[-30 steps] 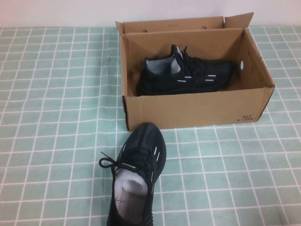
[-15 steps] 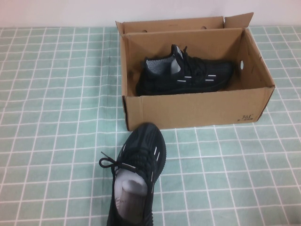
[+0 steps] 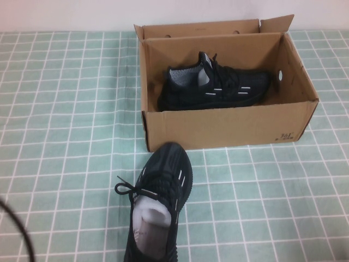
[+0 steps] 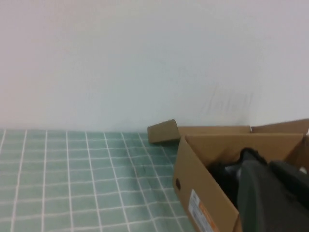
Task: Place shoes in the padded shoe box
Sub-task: Pick up the shoe from the table
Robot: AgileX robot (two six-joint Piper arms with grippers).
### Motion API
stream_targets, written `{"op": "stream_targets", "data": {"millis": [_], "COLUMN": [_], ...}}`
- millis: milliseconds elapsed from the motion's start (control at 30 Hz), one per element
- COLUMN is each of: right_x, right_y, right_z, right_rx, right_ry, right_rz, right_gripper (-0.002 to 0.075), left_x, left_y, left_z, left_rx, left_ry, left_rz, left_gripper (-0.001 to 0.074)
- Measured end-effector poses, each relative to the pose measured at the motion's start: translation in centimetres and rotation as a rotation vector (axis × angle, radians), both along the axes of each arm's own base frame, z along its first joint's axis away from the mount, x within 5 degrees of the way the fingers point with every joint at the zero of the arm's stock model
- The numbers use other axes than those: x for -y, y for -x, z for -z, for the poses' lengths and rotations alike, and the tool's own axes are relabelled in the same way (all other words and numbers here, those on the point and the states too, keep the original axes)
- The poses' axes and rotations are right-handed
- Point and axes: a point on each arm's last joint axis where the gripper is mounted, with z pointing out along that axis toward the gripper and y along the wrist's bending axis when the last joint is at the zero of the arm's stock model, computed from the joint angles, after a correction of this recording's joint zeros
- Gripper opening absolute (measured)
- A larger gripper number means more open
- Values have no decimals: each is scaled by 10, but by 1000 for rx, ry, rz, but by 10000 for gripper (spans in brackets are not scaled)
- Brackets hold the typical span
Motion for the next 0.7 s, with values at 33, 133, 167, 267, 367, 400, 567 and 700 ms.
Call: {"op": "stream_targets", "data": {"millis": [33,133,167,267,367,400,567,700], "right_x": [0,0,0,0,0,0,0,0], "right_y": [0,0,0,0,0,0,0,0], "right_z": [0,0,0,0,0,0,0,0], "right_rx": [0,-1,-1,-1,-2,-2,-2,-2], "right_ry": [0,0,0,0,0,0,0,0], "right_rz": [0,0,0,0,0,0,0,0], "right_gripper": [-8,-8,-8,-8,-8,-8,-8,-8], "left_x": [2,10,13,23,31,35,68,97], "left_y": [-3,-14,-19,-37,-59,-68,-101,-115], "left_z": [-6,-25,-32,-52,-56,-53,-27,0], "left_rx": [-1,-42,-68,-146,-274,-316,-471,-554], "left_ry": [-42,-242,-310,-464,-574,-594,-705,-829], "left_rz": [15,114,162,307,472,522,790,910], "left_gripper": [-4,-4,-4,-4,-4,-1,120,295]}}
